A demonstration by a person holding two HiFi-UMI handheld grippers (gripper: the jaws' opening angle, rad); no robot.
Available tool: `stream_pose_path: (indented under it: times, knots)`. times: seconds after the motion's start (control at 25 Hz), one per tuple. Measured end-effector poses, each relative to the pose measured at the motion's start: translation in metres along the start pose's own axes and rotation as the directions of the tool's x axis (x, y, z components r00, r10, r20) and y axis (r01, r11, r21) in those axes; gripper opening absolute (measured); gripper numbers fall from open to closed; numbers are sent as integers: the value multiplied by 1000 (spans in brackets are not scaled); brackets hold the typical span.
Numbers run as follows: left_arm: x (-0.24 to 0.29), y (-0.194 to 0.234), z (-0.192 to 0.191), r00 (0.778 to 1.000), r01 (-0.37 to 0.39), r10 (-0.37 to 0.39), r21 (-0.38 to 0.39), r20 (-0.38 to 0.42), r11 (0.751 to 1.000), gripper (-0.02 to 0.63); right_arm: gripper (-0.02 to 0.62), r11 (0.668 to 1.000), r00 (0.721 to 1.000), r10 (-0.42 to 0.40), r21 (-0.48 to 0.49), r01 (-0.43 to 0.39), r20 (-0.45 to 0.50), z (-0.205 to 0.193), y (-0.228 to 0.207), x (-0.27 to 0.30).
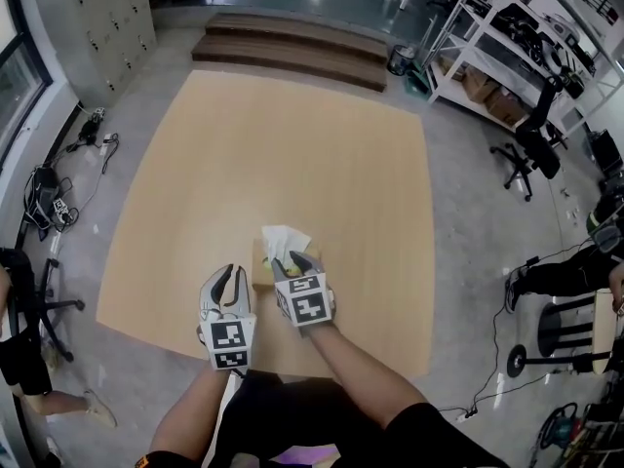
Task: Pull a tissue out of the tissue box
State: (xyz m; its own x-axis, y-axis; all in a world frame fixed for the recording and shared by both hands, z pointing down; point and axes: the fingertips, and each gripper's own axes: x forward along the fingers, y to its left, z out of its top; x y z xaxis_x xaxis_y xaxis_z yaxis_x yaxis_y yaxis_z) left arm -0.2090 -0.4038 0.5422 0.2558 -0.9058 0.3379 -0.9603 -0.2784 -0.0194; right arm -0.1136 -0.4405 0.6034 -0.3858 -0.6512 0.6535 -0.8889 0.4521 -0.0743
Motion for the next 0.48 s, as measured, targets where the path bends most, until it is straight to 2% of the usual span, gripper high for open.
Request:
stream_pose_path:
  times: [0.2, 0.24, 0.36, 0.48]
  knots:
    - [5, 1, 1, 1000, 10, -10, 6, -6, 1000, 69, 130, 1000, 998, -21, -6, 21, -53, -1, -3, 14]
    - [4, 1, 0, 1000, 9, -9, 5, -8, 1000, 69, 118, 1000, 998, -17, -9, 17, -59, 0, -1, 15]
    - [0, 0, -3, 1000, -1, 0, -2, -16, 1000, 65, 7, 999, 998, -8, -43, 5, -69, 3, 3, 17]
    - [-4, 1, -6, 1000, -15, 15, -8, -23, 1000, 58, -3, 998, 998, 18, -57, -22, -62, 5, 7, 20]
